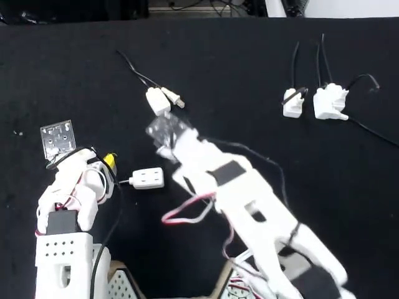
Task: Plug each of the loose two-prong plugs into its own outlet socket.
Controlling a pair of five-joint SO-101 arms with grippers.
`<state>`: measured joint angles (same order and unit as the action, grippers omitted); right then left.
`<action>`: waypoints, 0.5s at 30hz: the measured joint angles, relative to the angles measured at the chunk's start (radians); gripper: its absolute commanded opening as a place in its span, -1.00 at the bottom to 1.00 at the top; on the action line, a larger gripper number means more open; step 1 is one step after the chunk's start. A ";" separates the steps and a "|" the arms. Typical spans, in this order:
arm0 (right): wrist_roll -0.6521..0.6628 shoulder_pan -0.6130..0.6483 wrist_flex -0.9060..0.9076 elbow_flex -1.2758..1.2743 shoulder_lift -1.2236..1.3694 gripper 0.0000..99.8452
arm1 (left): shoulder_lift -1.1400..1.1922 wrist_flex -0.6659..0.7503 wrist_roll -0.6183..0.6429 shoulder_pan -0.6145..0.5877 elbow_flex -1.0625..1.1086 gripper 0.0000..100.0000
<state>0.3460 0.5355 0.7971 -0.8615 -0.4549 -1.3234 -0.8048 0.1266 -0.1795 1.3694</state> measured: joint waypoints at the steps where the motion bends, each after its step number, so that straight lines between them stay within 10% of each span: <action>1: -0.008 0.000 0.000 0.044 0.048 -0.75 | 0.000 0.000 0.000 0.000 0.000 -0.58; 15: -0.092 0.000 -0.005 0.405 0.589 -0.75 | 0.000 0.000 0.000 0.000 0.000 -0.58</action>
<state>0.2539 0.5355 0.7925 -0.4565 0.1343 -1.3234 -0.8048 0.1266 -0.1795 1.3694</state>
